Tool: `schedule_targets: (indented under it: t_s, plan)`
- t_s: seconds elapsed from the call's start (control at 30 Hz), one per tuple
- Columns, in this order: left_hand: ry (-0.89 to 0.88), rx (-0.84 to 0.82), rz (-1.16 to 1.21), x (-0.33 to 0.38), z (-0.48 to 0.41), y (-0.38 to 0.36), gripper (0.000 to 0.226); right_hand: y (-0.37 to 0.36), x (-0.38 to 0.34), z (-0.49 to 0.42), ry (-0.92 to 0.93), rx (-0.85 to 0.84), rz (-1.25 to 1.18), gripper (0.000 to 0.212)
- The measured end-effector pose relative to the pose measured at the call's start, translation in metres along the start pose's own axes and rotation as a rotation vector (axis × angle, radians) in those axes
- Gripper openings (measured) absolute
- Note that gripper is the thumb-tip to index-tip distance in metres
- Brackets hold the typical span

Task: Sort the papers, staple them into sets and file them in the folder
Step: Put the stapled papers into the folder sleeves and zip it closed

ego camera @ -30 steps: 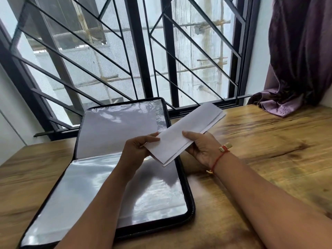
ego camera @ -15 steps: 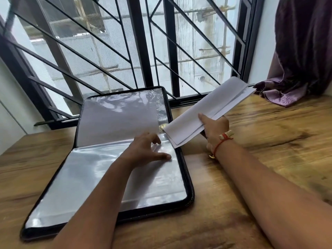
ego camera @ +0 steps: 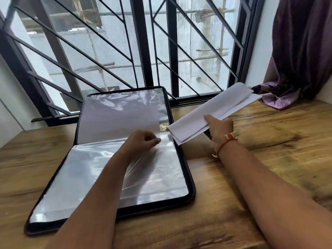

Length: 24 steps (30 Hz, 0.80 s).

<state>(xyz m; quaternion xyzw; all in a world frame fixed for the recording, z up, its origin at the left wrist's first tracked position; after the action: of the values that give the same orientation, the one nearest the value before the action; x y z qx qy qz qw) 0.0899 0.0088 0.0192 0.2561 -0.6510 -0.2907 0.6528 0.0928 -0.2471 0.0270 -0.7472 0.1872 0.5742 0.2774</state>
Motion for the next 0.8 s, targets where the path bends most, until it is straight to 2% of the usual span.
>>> schedule_targets:
  t_s: [0.23,0.37,0.43,0.57,0.7,0.8]
  plan:
    - [0.042,0.003,0.234,-0.003,0.002,0.005,0.023,0.014,-0.005,0.025,-0.09,0.007,-0.039,0.028]
    - [0.039,-0.008,0.317,-0.003,0.002,0.003,0.024,0.014,-0.003,0.04,-0.026,0.026,0.059,0.019]
    - [0.024,-0.014,0.337,-0.002,0.003,0.002,0.024,0.008,-0.002,0.05,-0.007,0.006,0.089,0.026]
    - [-0.02,0.02,0.272,0.003,0.004,0.002,0.023,-0.008,0.003,0.074,-0.018,-0.052,0.148,0.046]
    - [-0.129,0.169,0.038,0.01,0.008,0.002,0.024,-0.009,0.007,0.093,-0.048,-0.081,0.164,0.062]
    - [-0.189,0.153,-0.057,0.013,0.011,-0.002,0.017,-0.003,0.006,0.111,-0.099,-0.131,0.123,0.069]
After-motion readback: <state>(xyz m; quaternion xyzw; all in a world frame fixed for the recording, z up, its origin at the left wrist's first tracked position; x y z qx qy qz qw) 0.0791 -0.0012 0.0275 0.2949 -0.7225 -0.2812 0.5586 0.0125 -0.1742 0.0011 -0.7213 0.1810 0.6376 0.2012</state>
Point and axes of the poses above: each hand's wrist, its own z-axis away from the middle knuckle, its own y-axis out of the back of the hand, x = y × z, the point moved 1 cm from there along -z, towards the middle knuckle, and after that the axes turned 15 degrees about y, right-handed, at the moved point
